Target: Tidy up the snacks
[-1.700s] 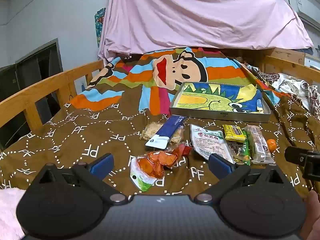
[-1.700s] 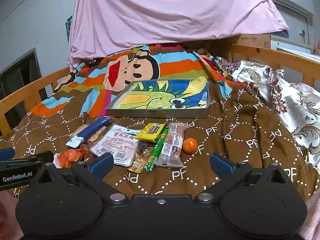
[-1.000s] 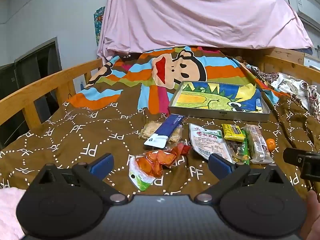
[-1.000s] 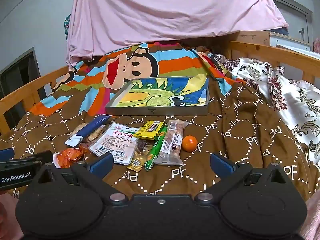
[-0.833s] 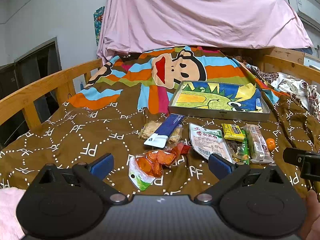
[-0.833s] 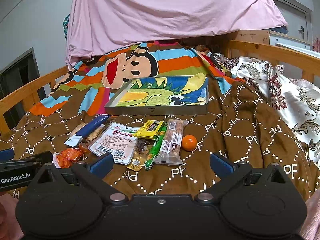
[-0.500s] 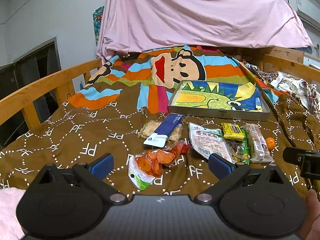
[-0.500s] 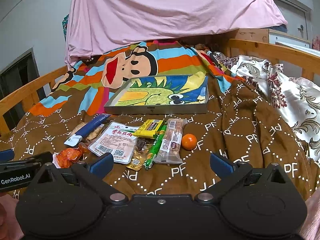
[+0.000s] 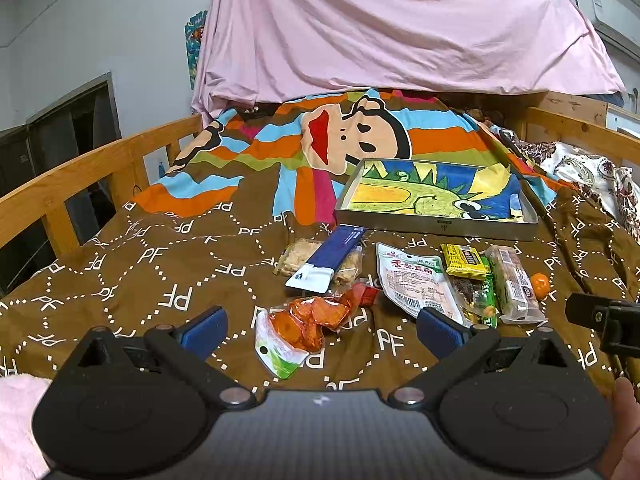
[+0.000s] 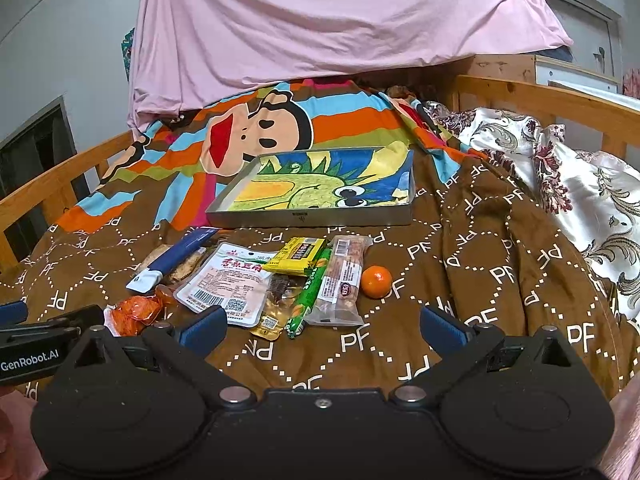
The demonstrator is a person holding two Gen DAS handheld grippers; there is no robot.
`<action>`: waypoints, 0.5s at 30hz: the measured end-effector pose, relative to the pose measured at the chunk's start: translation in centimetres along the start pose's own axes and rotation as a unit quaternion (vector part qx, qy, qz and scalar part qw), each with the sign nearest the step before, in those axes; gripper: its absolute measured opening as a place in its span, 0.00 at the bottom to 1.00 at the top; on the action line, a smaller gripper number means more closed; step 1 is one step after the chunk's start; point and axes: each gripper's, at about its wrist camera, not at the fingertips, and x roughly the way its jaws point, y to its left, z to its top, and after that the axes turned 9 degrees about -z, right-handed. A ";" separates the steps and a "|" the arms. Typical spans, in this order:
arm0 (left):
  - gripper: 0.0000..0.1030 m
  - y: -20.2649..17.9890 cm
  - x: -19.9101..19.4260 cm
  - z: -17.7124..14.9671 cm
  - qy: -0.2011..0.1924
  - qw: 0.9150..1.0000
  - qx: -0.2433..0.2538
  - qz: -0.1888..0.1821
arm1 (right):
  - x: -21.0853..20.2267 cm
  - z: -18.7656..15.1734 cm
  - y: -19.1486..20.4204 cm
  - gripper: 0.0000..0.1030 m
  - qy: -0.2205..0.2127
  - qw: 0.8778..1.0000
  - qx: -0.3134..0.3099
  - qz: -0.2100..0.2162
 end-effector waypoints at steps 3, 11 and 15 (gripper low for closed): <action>1.00 -0.1 0.0 0.0 0.000 1.000 0.000 0.000 | 0.0 0.0 0.0 0.99 0.001 1.000 0.000 0.000; 1.00 -0.1 0.3 -0.6 0.002 1.000 0.001 -0.001 | 0.0 0.0 0.0 0.99 0.001 1.000 0.001 -0.001; 1.00 -0.1 0.3 -0.6 0.003 1.000 0.000 -0.001 | 0.1 0.0 0.0 0.99 0.001 1.000 0.001 0.000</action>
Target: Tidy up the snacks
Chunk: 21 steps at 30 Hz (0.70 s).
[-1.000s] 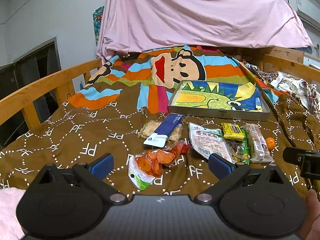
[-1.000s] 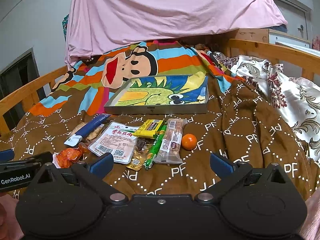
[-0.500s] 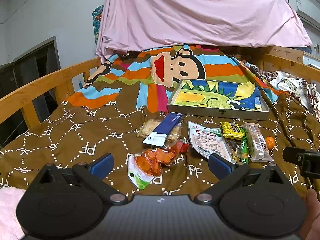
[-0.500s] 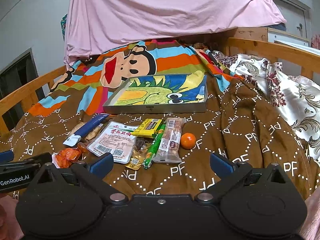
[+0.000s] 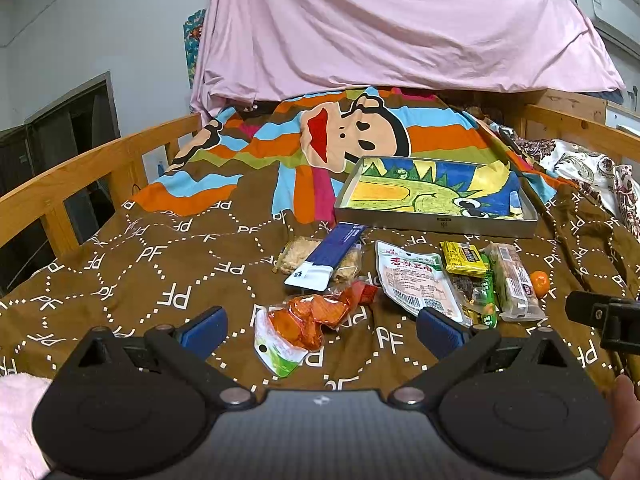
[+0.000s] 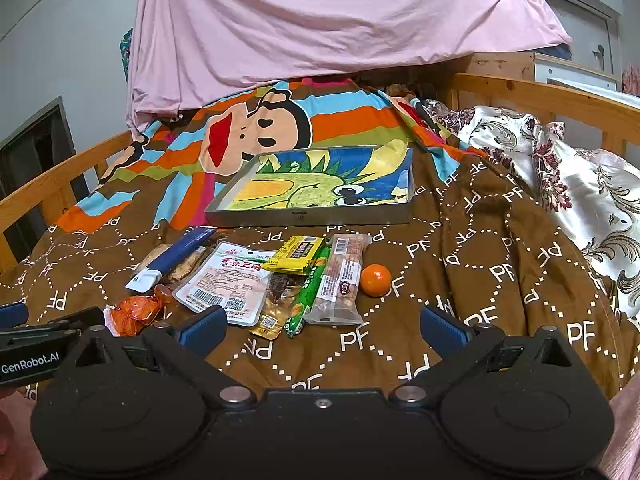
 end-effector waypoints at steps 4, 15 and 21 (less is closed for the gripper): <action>1.00 0.0 0.0 0.0 0.000 1.000 0.001 0.000 | 0.0 0.0 0.0 0.99 0.000 1.000 0.000 0.000; 1.00 0.0 0.0 0.0 0.001 1.000 0.000 0.000 | 0.0 0.1 -0.1 0.99 0.000 1.000 0.002 0.000; 1.00 0.2 0.0 -0.1 0.002 1.000 -0.004 0.000 | 0.1 0.0 0.0 0.99 0.002 1.000 0.004 -0.002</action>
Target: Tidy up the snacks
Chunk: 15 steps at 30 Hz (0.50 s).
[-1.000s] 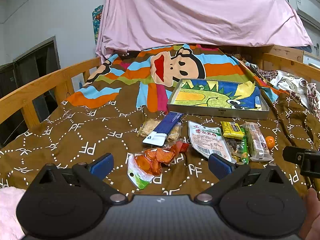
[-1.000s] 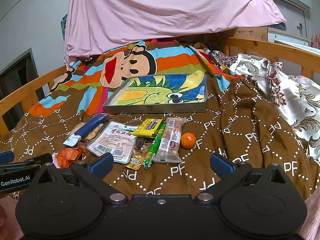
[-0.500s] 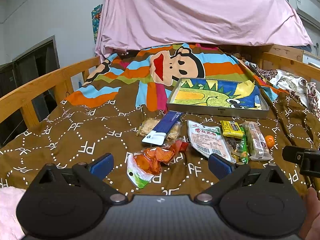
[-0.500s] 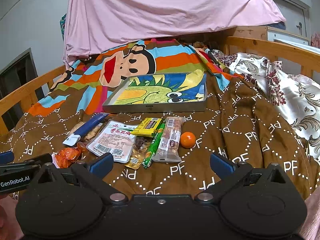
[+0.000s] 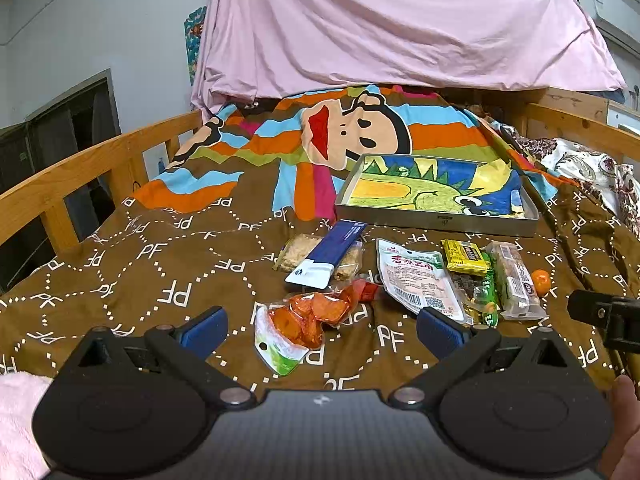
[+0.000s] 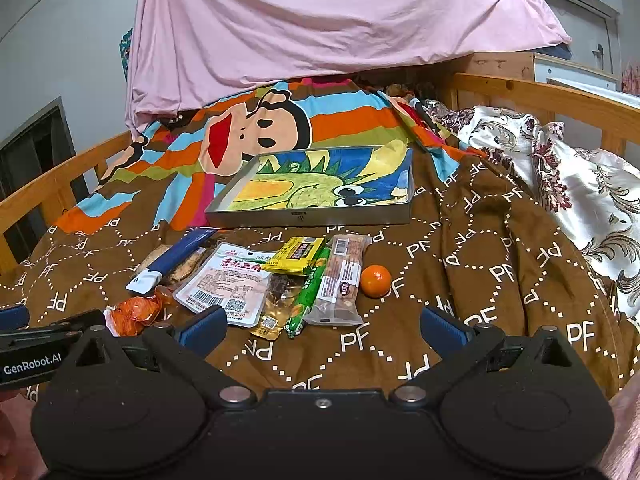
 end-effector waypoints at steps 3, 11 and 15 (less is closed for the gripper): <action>1.00 0.1 0.0 0.0 0.001 1.000 -0.002 -0.001 | 0.0 0.1 0.0 0.99 0.001 1.000 -0.002 -0.001; 1.00 0.4 0.1 0.4 0.011 1.000 -0.008 -0.006 | 0.1 0.4 0.6 0.99 0.004 1.000 -0.016 -0.010; 1.00 0.5 0.3 0.6 0.016 1.000 -0.011 -0.008 | 0.2 0.6 0.8 0.99 0.006 1.000 -0.021 -0.010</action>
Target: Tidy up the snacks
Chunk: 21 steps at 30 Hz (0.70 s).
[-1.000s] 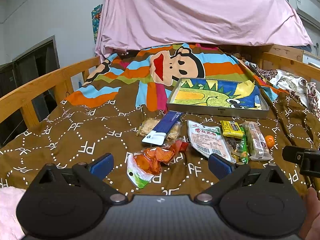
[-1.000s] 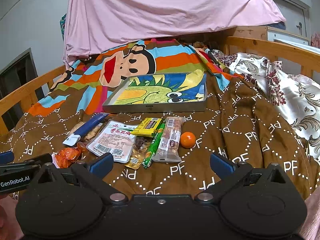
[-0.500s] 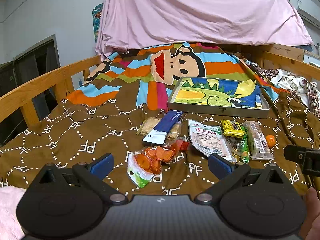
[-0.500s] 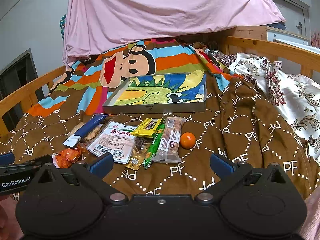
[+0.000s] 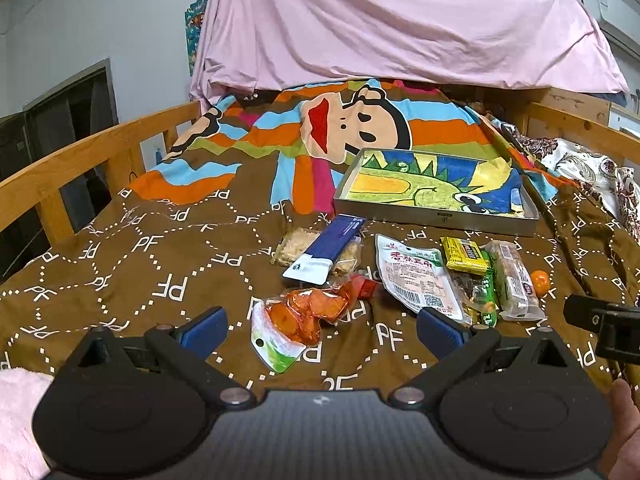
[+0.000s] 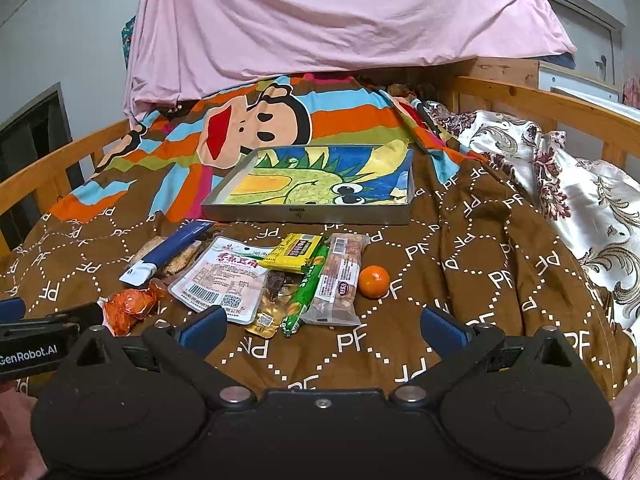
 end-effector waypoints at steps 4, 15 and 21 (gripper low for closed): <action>1.00 0.0 0.3 0.2 0.008 1.000 -0.001 -0.001 | 0.1 0.2 0.0 0.99 0.004 1.000 0.000 0.003; 0.99 0.4 1.9 1.2 0.039 0.999 -0.006 -0.005 | 0.5 1.4 0.9 0.99 -0.009 0.998 -0.051 0.021; 0.99 1.3 3.3 2.3 0.063 0.998 -0.018 -0.012 | 1.8 2.2 1.4 0.99 -0.013 0.996 -0.077 0.033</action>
